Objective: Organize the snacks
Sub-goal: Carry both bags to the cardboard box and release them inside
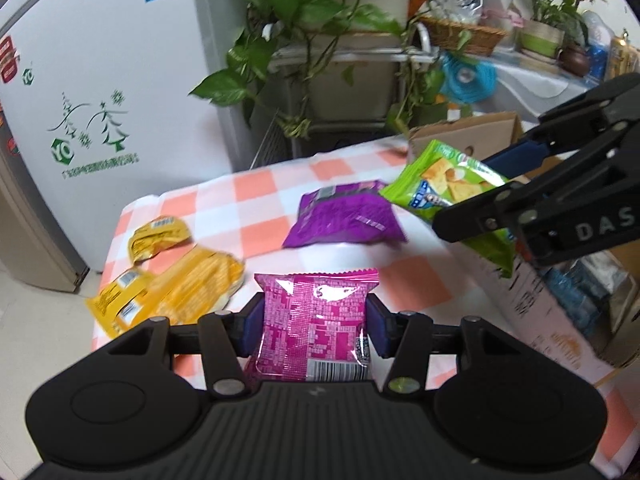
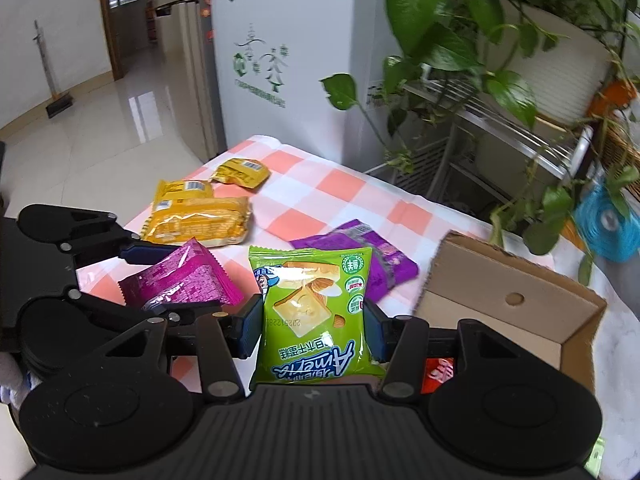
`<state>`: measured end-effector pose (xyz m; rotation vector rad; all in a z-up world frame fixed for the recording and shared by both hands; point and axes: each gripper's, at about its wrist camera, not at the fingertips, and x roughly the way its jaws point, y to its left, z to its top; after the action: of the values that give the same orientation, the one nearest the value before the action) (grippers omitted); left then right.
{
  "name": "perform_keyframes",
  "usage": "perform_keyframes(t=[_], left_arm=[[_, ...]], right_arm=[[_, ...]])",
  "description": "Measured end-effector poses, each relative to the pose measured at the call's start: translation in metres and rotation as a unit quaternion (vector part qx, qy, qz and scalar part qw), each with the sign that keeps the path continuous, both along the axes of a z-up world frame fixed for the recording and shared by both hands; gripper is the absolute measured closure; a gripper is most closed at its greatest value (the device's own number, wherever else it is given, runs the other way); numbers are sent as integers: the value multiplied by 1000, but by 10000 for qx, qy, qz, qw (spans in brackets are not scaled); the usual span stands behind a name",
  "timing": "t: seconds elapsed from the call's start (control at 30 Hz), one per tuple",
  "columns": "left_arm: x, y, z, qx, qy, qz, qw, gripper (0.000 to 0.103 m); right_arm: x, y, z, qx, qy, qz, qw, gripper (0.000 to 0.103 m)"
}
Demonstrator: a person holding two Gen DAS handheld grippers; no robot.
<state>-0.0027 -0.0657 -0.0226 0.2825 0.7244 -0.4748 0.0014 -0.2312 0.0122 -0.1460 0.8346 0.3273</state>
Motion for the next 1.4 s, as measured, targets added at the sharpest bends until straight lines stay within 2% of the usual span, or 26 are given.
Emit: perform_keyframes(t=[0.3, 0.57, 0.8, 1.13, 1.4], left_arm=[[-9, -13, 1, -175, 3, -191, 9997, 52], [-20, -30, 14, -461, -135, -397, 9981, 52], [-36, -58, 25, -652, -257, -812, 9942, 52], [-52, -91, 21, -729, -164, -1203, 9899, 52], [-58, -111, 19, -934, -11, -1426, 9854, 52]], right_arm=[[-2, -22, 10, 24, -150, -309, 9994, 45], [-1, -41, 24, 34, -372, -584, 9976, 45], [-5, -56, 32, 65, -481, -750, 9960, 45], [-14, -83, 29, 60, -408, -1014, 9940, 45], [-15, -95, 24, 31, -272, -1252, 9917, 45]])
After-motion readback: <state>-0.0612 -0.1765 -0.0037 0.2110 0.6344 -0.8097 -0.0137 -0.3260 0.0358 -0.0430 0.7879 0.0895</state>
